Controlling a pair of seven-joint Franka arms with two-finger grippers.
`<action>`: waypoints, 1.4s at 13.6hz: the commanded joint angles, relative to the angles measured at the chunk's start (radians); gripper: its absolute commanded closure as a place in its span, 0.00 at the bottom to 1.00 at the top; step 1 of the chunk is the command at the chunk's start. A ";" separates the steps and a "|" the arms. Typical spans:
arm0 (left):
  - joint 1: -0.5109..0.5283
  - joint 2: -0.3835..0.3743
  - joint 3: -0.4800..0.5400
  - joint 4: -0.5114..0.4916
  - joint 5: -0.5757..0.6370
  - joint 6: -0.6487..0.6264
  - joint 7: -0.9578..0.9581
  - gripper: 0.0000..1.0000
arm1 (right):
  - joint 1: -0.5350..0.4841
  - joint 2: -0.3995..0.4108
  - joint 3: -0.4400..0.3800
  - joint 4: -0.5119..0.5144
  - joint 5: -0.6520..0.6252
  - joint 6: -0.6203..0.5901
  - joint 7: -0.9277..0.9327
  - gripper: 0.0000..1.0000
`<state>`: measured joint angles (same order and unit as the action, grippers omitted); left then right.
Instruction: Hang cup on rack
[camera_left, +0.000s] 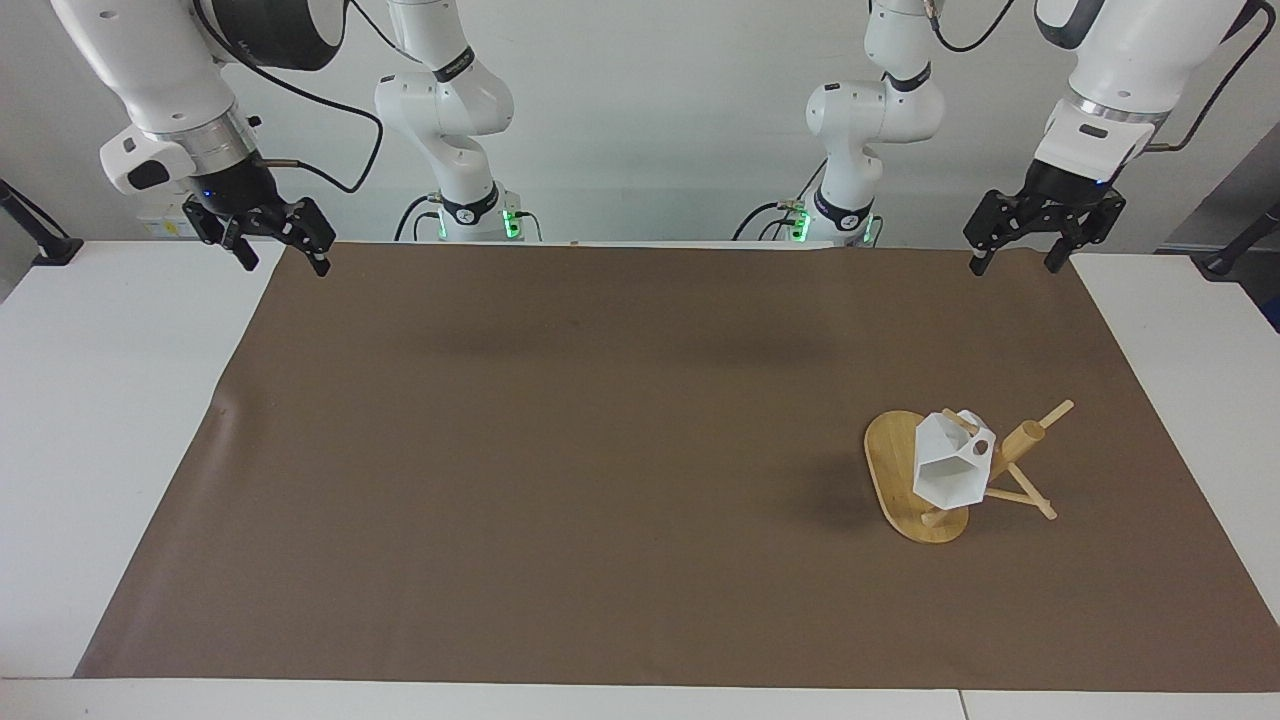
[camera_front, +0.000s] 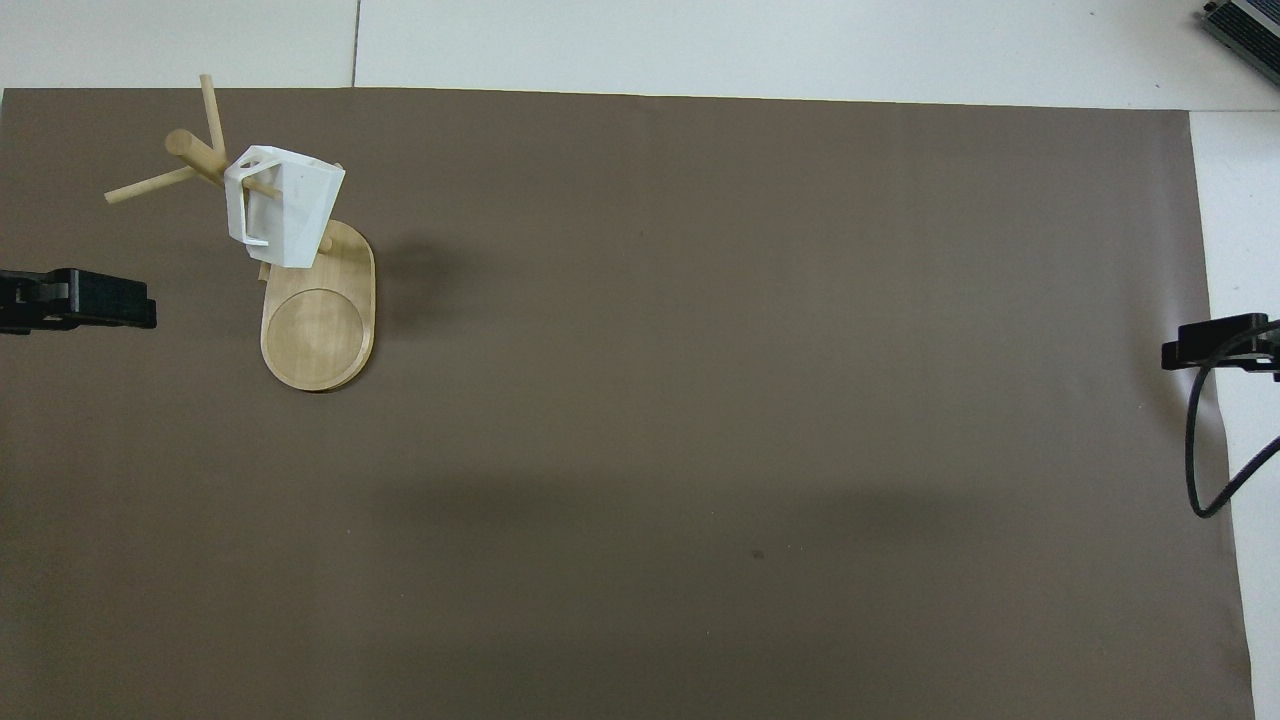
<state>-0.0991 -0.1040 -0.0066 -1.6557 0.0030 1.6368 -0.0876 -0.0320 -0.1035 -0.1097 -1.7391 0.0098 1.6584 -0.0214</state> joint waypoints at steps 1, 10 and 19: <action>-0.001 -0.023 -0.003 -0.026 0.009 -0.009 0.011 0.00 | -0.005 -0.002 0.007 -0.004 -0.007 -0.009 0.020 0.00; -0.047 -0.039 0.017 -0.070 -0.032 -0.034 0.008 0.00 | -0.005 -0.002 0.007 -0.004 -0.007 -0.009 0.023 0.00; -0.030 -0.059 0.010 -0.105 -0.032 0.034 0.005 0.00 | -0.005 -0.004 0.008 -0.004 -0.007 -0.011 0.020 0.00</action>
<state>-0.1342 -0.1334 0.0069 -1.7260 -0.0180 1.6471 -0.0870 -0.0320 -0.1035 -0.1096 -1.7391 0.0098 1.6584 -0.0214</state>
